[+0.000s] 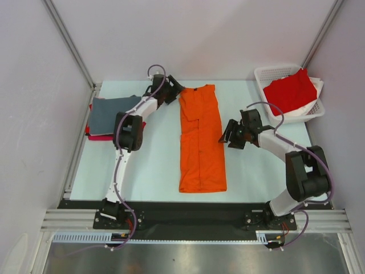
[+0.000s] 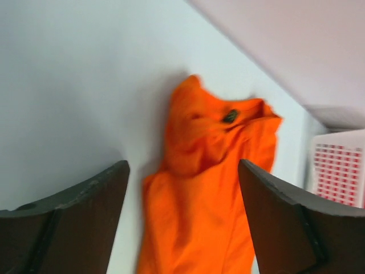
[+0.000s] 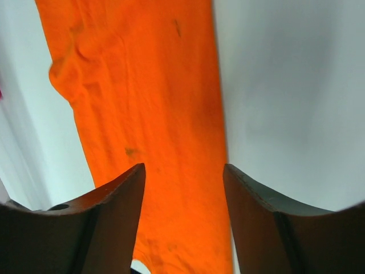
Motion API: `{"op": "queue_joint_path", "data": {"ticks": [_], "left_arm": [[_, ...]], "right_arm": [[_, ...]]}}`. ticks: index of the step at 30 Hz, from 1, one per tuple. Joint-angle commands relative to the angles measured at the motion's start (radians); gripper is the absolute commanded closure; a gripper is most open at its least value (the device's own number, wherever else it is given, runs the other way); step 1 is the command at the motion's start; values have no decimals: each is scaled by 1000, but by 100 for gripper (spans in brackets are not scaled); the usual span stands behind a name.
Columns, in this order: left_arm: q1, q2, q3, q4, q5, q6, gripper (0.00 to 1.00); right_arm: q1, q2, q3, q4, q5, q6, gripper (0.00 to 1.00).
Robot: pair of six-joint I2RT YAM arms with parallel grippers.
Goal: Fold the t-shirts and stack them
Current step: Fold the tshirt
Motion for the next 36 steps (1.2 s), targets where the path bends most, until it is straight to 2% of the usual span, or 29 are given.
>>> {"op": "queue_joint_path", "data": {"ticks": [1,3,5,8,9,13,14,15,16,17,18,20,21,23,24,26,29,36], "left_arm": [[39,-216,-114,-211,-165,165,15],[41,-295,-174,-258,-242,210,11],[41,-419,-294,-293,-296,257,1],[39,-586,-482,-315,-302,291,0],[41,-625,-597,-315,-301,290,0],[24,-832,-843,-335,-221,323,0],[-13,-946,-898,-344,-239,320,0],[-40,-1002,-1018,-346,-251,317,0],[-100,-1055,-1076,-346,-261,313,0],[-134,-1167,-1129,-346,-277,311,2],[-166,-1215,-1235,-350,-278,293,5],[-254,-1371,-1335,-361,-296,265,8],[-280,-1430,-1437,-356,-296,226,11],[-344,-1516,-1536,-347,-287,187,14],[-360,-1592,-1622,-333,-249,150,20],[-400,-1649,-1714,-317,-215,97,23],[-458,-1706,-1772,-309,-222,41,26],[-527,-1636,-1877,-123,-147,-25,33]], "right_arm": [[4,-123,-60,-47,28,-15,40],[19,-172,-138,-66,31,2,41],[31,-258,-186,-87,61,19,41],[69,-357,-253,-133,104,68,42],[95,-374,-262,-168,112,89,42],[200,-431,-293,-259,179,134,44],[218,-460,-302,-273,190,149,46],[240,-479,-313,-287,198,163,48],[269,-501,-333,-287,204,197,49],[280,-538,-366,-288,206,211,49],[289,-557,-385,-290,204,223,51],[316,-592,-434,-279,192,260,55],[329,-598,-443,-281,193,273,56],[370,-608,-465,-290,209,301,56],[382,-615,-471,-294,221,307,56],[395,-618,-485,-296,250,320,56],[393,-615,-515,-258,243,321,57],[395,-559,-517,-212,230,309,62]]}}
